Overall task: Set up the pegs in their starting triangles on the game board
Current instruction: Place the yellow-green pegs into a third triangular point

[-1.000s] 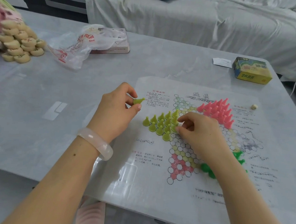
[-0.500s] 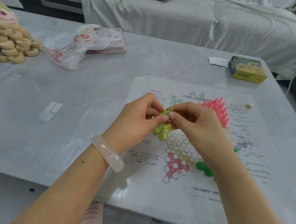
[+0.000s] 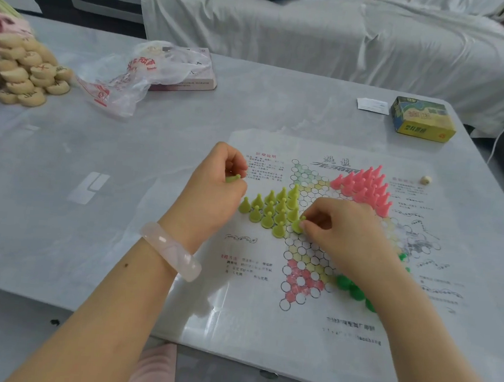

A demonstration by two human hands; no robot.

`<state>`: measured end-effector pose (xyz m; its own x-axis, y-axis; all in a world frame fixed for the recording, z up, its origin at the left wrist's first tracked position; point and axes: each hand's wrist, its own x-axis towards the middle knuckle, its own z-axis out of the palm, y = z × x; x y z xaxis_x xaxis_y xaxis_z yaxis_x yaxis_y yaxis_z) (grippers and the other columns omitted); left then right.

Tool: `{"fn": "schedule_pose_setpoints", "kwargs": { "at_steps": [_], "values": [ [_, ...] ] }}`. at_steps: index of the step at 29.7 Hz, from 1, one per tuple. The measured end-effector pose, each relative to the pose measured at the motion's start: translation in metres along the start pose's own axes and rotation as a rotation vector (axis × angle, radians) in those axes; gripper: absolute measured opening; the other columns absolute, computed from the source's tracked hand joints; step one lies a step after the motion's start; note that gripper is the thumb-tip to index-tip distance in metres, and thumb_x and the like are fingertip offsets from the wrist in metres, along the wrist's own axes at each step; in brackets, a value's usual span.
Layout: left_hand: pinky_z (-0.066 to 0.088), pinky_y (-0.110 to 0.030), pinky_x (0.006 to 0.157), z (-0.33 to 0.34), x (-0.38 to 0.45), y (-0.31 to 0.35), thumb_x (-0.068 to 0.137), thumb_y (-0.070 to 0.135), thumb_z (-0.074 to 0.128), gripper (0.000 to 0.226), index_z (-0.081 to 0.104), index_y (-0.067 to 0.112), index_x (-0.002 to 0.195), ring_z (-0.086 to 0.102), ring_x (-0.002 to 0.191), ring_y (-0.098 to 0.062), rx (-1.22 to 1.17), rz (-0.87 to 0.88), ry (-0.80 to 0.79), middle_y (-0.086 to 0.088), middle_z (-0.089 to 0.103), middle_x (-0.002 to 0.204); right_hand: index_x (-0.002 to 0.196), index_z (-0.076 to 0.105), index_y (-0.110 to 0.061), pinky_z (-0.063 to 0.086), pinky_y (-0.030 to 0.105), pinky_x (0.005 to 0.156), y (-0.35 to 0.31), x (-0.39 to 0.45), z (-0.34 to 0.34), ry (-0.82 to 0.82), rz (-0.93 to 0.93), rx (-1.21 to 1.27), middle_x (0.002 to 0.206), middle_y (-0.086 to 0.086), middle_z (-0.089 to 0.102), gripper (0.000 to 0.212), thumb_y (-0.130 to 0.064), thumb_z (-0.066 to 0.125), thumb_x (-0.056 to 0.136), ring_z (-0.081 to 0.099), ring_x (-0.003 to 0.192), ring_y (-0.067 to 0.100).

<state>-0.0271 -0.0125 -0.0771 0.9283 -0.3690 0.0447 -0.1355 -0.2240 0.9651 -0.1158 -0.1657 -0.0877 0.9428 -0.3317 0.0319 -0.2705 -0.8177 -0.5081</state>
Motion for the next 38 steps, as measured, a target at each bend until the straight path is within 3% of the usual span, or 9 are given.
{"fn": "schedule_pose_setpoints", "kwargs": {
  "at_steps": [2, 15, 19, 23, 26, 28, 30, 34, 38],
  "values": [
    [0.034, -0.006, 0.049, 0.002, 0.0, -0.002, 0.079, -0.01, 0.04, 0.036, 0.043, 0.025, 0.073, 0.041, 0.059, -0.006, 0.003, -0.006, -0.008, 0.007, 0.046, 0.077, 0.083, 0.066, -0.02, 0.052, 0.035, 0.076, -0.001, 0.001, 0.004, 0.016, -0.006, -0.021, 0.081, -0.004, 0.066, 0.006, -0.023, 0.061, 0.082, 0.061, 0.08, 0.015],
    [0.039, -0.017, 0.061, 0.0, 0.002, -0.004, 0.08, -0.01, 0.041, 0.037, 0.043, 0.027, 0.074, 0.042, 0.064, -0.007, 0.014, -0.008, -0.012, 0.007, 0.048, 0.079, 0.085, 0.066, -0.022, 0.042, 0.025, 0.064, -0.003, 0.002, 0.009, 0.016, -0.032, -0.098, 0.078, -0.007, 0.06, 0.008, -0.027, 0.059, 0.083, 0.056, 0.077, 0.013],
    [0.038, -0.009, 0.054, -0.001, 0.002, -0.005, 0.08, -0.01, 0.041, 0.037, 0.043, 0.027, 0.074, 0.044, 0.064, -0.007, 0.018, 0.001, -0.016, 0.008, 0.048, 0.079, 0.086, 0.066, -0.022, 0.045, 0.027, 0.068, -0.004, 0.002, 0.01, 0.02, -0.038, -0.099, 0.078, -0.008, 0.059, 0.009, -0.027, 0.059, 0.083, 0.056, 0.078, 0.013],
    [0.041, -0.019, 0.065, -0.001, 0.0, -0.002, 0.081, -0.01, 0.036, 0.036, 0.044, 0.025, 0.077, 0.048, 0.07, -0.01, -0.022, -0.008, -0.028, 0.006, 0.049, 0.08, 0.091, 0.066, -0.021, 0.047, 0.027, 0.071, -0.003, 0.001, 0.009, 0.015, -0.041, -0.074, 0.08, -0.006, 0.062, 0.011, -0.027, 0.06, 0.083, 0.057, 0.078, 0.012],
    [0.045, -0.023, 0.071, 0.0, -0.003, 0.001, 0.082, -0.011, 0.033, 0.038, 0.046, 0.025, 0.081, 0.054, 0.071, -0.009, -0.052, 0.002, -0.073, 0.005, 0.052, 0.084, 0.088, 0.067, -0.019, 0.051, 0.025, 0.074, -0.001, -0.001, 0.002, 0.054, -0.041, -0.005, 0.076, -0.007, 0.064, 0.009, -0.024, 0.061, 0.083, 0.059, 0.075, 0.009],
    [0.048, -0.021, 0.076, 0.001, -0.006, 0.002, 0.084, -0.012, 0.031, 0.042, 0.046, 0.027, 0.085, 0.059, 0.077, -0.008, -0.052, 0.028, -0.144, 0.004, 0.053, 0.094, 0.08, 0.066, -0.022, 0.048, 0.012, 0.069, -0.002, 0.0, -0.003, 0.111, -0.041, 0.073, 0.071, -0.014, 0.062, 0.007, -0.024, 0.06, 0.084, 0.057, 0.069, -0.001],
    [0.049, -0.018, 0.084, 0.005, -0.011, 0.005, 0.088, -0.012, 0.032, 0.046, 0.044, 0.032, 0.093, 0.062, 0.09, -0.008, -0.078, 0.038, -0.237, 0.005, 0.053, 0.107, 0.075, 0.064, -0.029, 0.047, 0.007, 0.064, -0.007, -0.001, -0.007, 0.16, -0.029, 0.261, 0.066, -0.017, 0.061, 0.011, -0.023, 0.061, 0.084, 0.056, 0.06, -0.004],
    [0.043, -0.027, 0.1, 0.011, -0.018, 0.007, 0.093, 0.001, 0.04, 0.039, 0.041, 0.038, 0.106, 0.058, 0.11, -0.006, -0.163, 0.047, -0.37, 0.007, 0.046, 0.132, 0.083, 0.067, -0.032, 0.051, 0.018, 0.061, -0.021, -0.006, -0.007, 0.101, -0.042, 0.632, 0.068, -0.003, 0.068, 0.014, -0.019, 0.063, 0.082, 0.057, 0.058, 0.0],
    [0.043, -0.023, 0.097, 0.015, -0.02, 0.007, 0.095, 0.004, 0.038, 0.043, 0.039, 0.044, 0.11, 0.058, 0.111, -0.006, -0.221, 0.035, -0.417, 0.007, 0.04, 0.14, 0.084, 0.07, -0.024, 0.048, 0.013, 0.061, -0.024, -0.004, -0.002, 0.06, -0.059, 0.731, 0.067, -0.009, 0.067, 0.012, -0.014, 0.065, 0.081, 0.058, 0.059, -0.002]
  ]
}}
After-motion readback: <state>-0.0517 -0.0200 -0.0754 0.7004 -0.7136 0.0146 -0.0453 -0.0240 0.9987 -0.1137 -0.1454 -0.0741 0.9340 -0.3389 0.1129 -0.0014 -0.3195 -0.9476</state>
